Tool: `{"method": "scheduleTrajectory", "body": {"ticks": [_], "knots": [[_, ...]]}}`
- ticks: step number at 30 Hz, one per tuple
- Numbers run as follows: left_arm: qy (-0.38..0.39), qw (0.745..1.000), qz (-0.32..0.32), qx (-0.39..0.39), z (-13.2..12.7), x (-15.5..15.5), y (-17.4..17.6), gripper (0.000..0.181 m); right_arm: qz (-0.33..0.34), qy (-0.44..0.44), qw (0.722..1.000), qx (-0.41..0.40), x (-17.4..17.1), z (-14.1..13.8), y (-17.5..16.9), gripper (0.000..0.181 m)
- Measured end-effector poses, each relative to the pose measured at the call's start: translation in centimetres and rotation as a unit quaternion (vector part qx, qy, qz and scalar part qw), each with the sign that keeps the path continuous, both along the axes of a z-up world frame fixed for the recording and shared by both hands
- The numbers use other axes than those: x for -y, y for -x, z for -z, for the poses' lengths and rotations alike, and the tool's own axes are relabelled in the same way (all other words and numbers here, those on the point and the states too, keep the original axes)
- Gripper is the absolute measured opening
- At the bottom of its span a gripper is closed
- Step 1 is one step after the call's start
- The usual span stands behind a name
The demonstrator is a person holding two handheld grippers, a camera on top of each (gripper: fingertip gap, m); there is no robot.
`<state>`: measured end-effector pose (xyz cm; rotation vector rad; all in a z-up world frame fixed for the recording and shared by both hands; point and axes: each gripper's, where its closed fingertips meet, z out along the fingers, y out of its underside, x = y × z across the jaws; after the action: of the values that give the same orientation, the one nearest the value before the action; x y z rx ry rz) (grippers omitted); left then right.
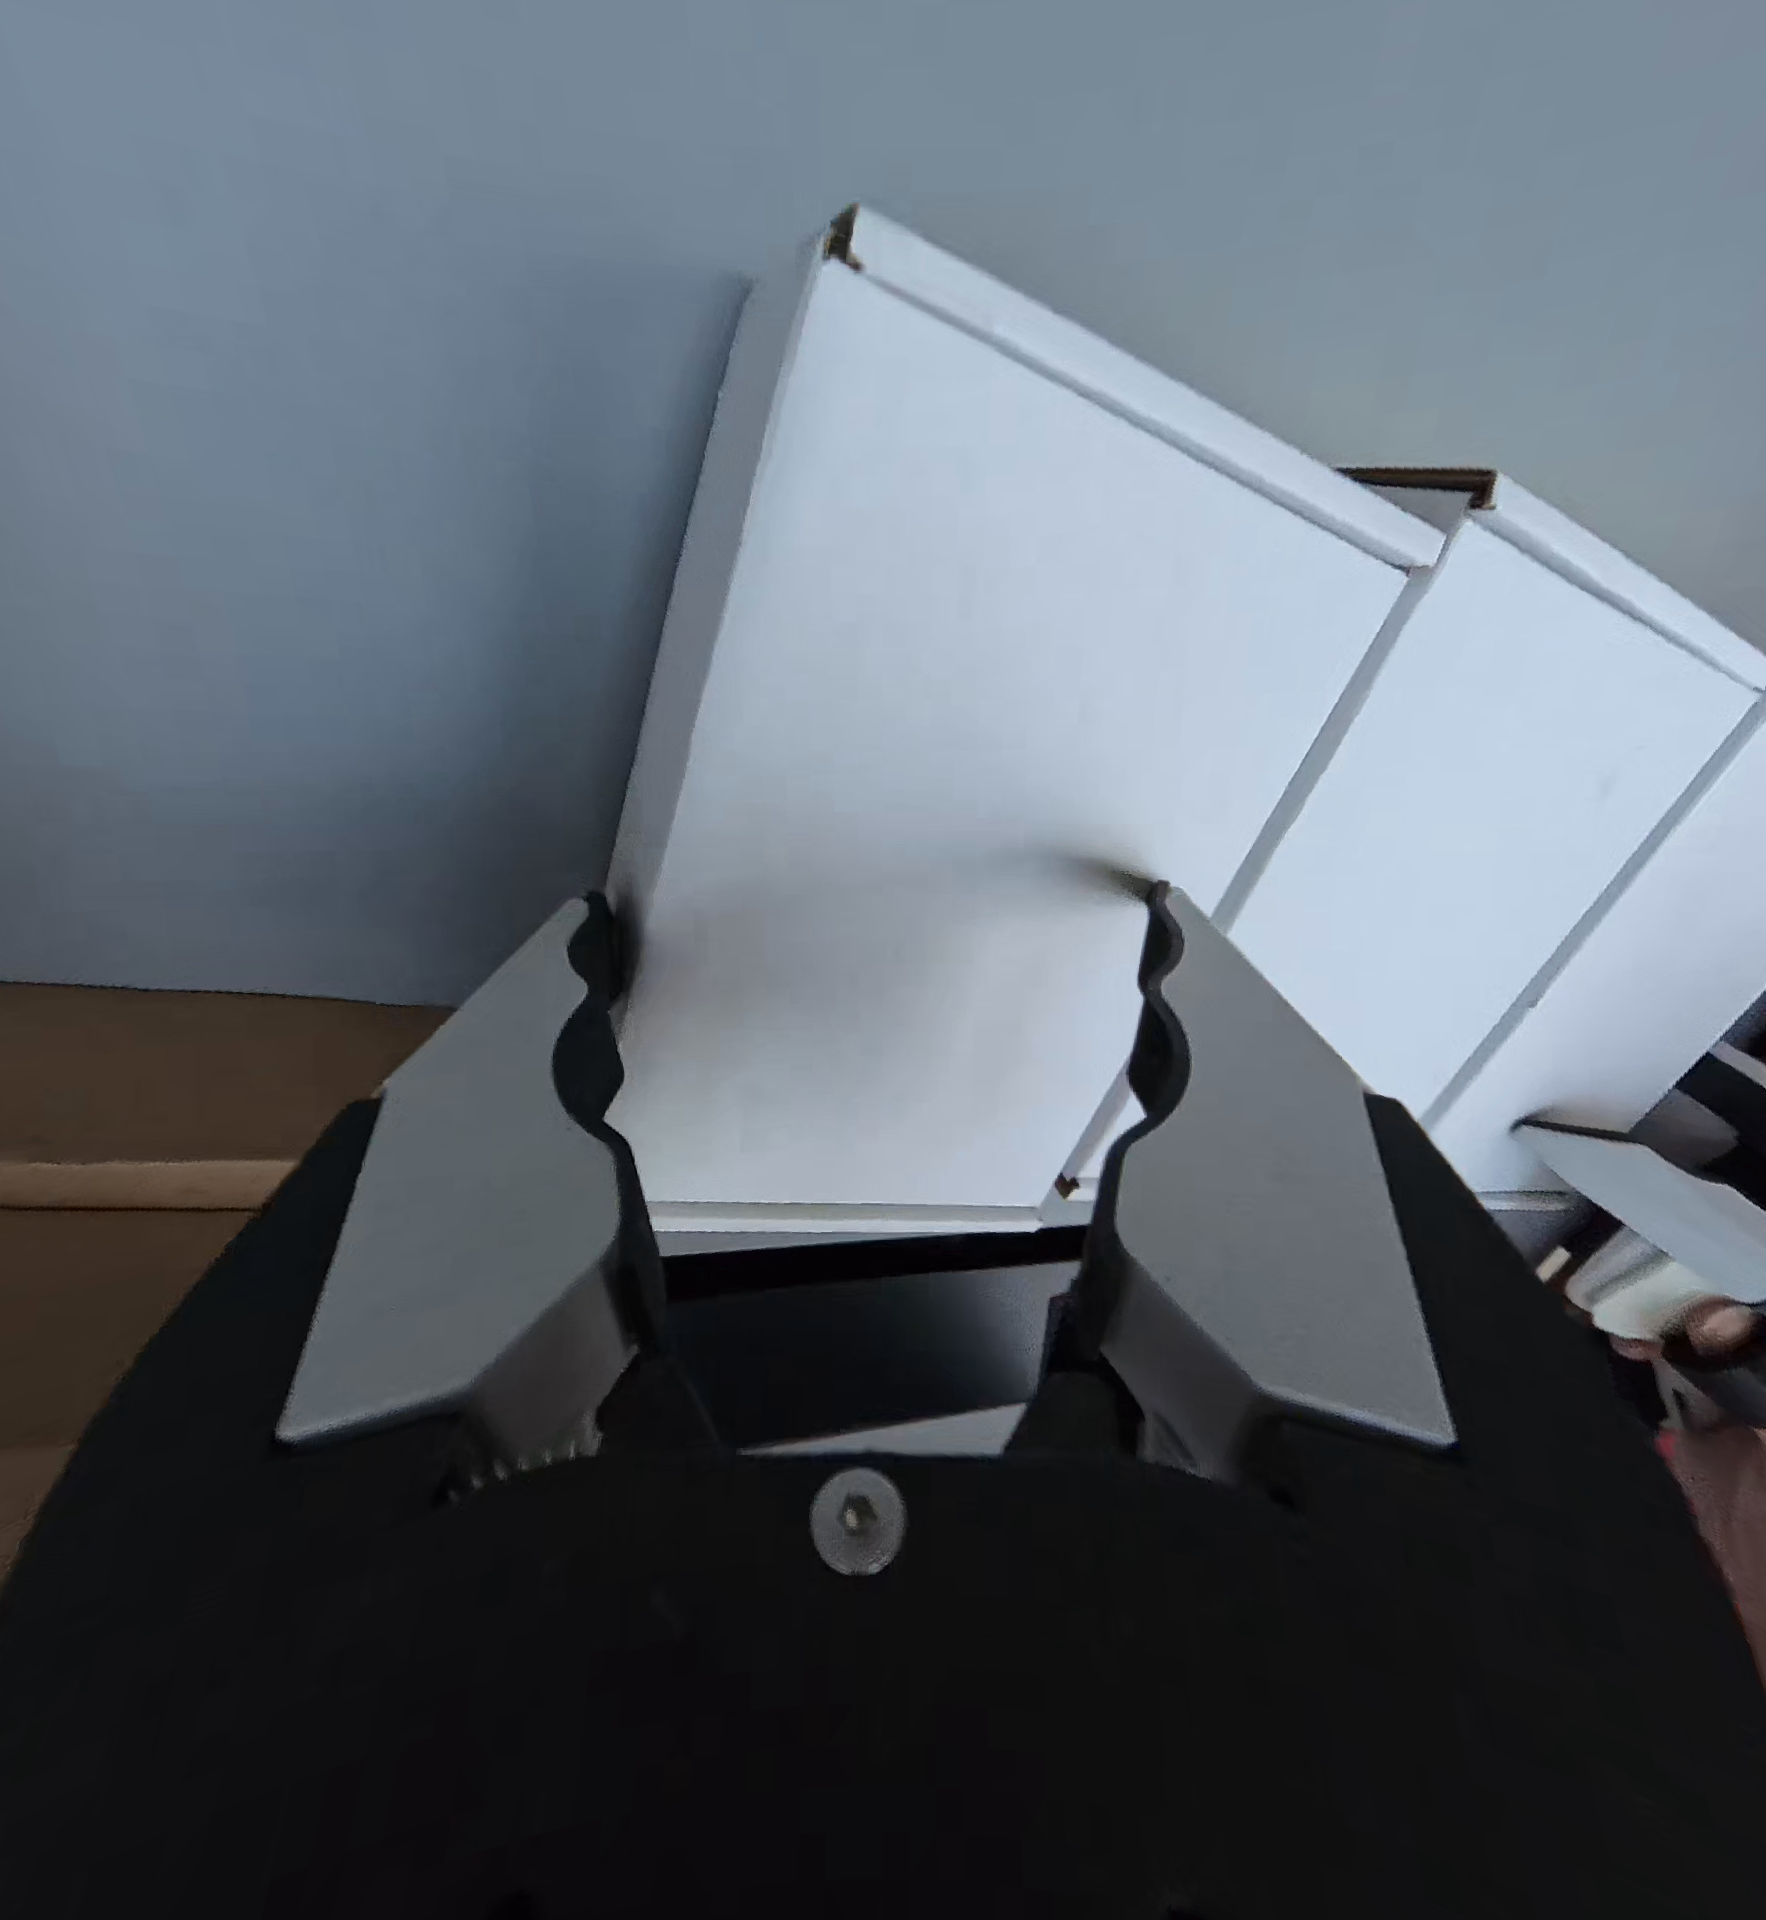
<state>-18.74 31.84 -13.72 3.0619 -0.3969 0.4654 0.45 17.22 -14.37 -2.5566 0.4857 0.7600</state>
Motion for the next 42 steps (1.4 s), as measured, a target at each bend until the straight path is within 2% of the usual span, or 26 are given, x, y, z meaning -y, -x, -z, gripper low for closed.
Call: {"method": "scheduleTrajectory", "body": {"ticks": [4, 9, 12, 16, 21, 25, 28, 30, 32, 35, 37, 39, 42], "knots": [[0.005, 1.0, -0.009, -0.001, 0.1, 0.1, -0.4, 0.103, 0.001, -0.01, 1.0, 0.006, -0.4, 0.0, 0.1, 0.089], [-0.022, 1.0, -0.011, 0.004, 0.1, -2.8, -1.6, 0.105, -0.007, -0.023, 1.0, 0.011, -3.5, -0.1, -1.3, 0.088], [-0.033, 0.999, -0.005, 0.002, 0.1, -6.0, -2.7, 0.106, -0.01, -0.023, 1.0, 0.013, -6.9, -0.1, -2.3, 0.089], [-0.049, 0.999, 0.015, -0.006, 0.1, -12.4, -3.3, 0.109, -0.02, -0.001, 1.0, 0.009, -13.1, -0.1, -2.4, 0.089], [-0.062, 0.998, 0.016, -0.02, -0.1, -20.3, -0.1, 0.108, -0.044, 0.021, 0.999, 0.007, -21.5, -0.1, 0.7, 0.09], [-0.064, 0.998, -0.015, -0.025, -0.1, -24.2, 3.3, 0.109, -0.06, 0.026, 0.998, 0.015, -26.2, -0.1, 3.4, 0.092], [-0.072, 0.997, -0.023, -0.015, 0.0, -25.3, 3.9, 0.109, -0.059, 0.027, 0.998, 0.014, -27.5, -0.1, 3.8, 0.095], [-0.076, 0.997, -0.028, -0.01, 0.0, -25.5, 4.1, 0.109, -0.061, 0.018, 0.998, 0.016, -27.6, -0.1, 3.7, 0.093], [-0.095, 0.995, -0.039, -0.014, -0.6, -25.6, 4.6, 0.112, -0.06, 0.011, 0.998, 0.03, -27.3, -0.3, 3.1, 0.099], [-0.134, 0.989, -0.06, 0.028, -3.8, -25.6, 3.6, 0.116, -0.054, -0.034, 0.995, 0.076, -26.8, -2.5, 2.0, 0.11], [-0.169, 0.98, -0.071, 0.082, -7.6, -25.1, 1.9, 0.111, -0.043, -0.101, 0.987, 0.121, -26.8, -6.0, 1.7, 0.111], [-0.21, 0.965, -0.066, 0.14, -12.5, -23.9, 0.0, 0.108, -0.04, -0.194, 0.967, 0.161, -27.0, -11.4, 2.9, 0.11], [-0.3, 0.922, -0.051, 0.238, -22.5, -20.6, -1.2, 0.094, -0.094, -0.338, 0.928, 0.124, -27.6, -20.6, 10.2, 0.11]]}}
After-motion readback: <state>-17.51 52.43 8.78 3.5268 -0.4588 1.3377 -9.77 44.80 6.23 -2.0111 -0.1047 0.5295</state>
